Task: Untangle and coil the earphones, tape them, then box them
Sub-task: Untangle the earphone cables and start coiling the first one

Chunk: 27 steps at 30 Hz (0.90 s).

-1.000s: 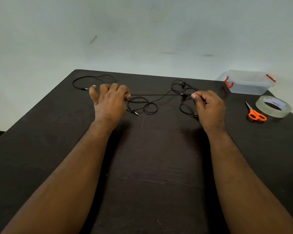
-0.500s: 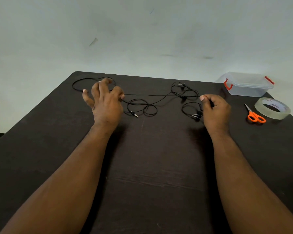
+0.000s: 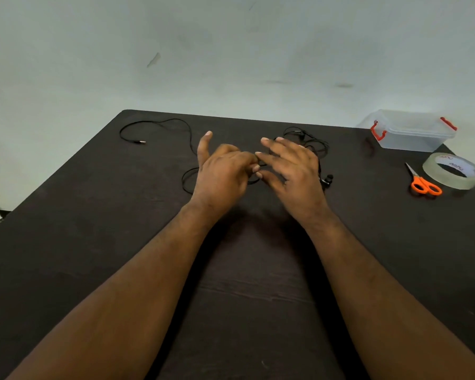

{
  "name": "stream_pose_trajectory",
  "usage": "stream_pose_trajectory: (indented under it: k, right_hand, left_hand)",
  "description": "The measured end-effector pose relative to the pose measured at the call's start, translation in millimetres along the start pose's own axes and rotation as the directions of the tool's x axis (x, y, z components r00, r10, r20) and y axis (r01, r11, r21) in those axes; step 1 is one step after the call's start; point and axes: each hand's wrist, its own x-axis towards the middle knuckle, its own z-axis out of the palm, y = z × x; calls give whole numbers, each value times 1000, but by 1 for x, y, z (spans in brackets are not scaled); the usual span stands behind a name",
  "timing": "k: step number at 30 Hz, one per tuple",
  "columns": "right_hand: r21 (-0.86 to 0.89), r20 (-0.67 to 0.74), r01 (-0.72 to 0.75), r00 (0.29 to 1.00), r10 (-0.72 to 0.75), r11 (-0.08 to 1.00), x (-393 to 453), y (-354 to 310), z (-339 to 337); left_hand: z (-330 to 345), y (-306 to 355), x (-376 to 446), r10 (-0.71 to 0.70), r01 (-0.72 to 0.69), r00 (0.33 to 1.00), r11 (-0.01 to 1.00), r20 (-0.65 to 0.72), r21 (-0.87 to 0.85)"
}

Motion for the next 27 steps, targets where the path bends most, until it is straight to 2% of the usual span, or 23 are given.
stream_pose_trajectory:
  k: [4, 8, 17, 24, 27]
  right_hand:
    - [-24, -10, -4, 1000, 4, 1000, -3, 13, -9]
    - [-86, -34, -28, 999, 25, 996, -3, 18, -16]
    - [-203, -115, -370, 929, 353, 907, -11, 51, -46]
    - [-219, -206, -464, 882, 425, 858, -14, 58, -59]
    - [-151, -210, -489, 865, 456, 859, -15, 55, -54]
  left_hand:
    - [1, 4, 0, -14, 15, 1000, 999, 8, -34]
    - [-2, 1, 1, -38, 36, 997, 999, 72, 19]
    - [-17, -28, 5, -235, 197, 960, 953, 151, 231]
    - [-18, -30, 8, -291, 233, 947, 912, 133, 338]
    - [-17, -26, 4, -318, 274, 944, 904, 86, 327]
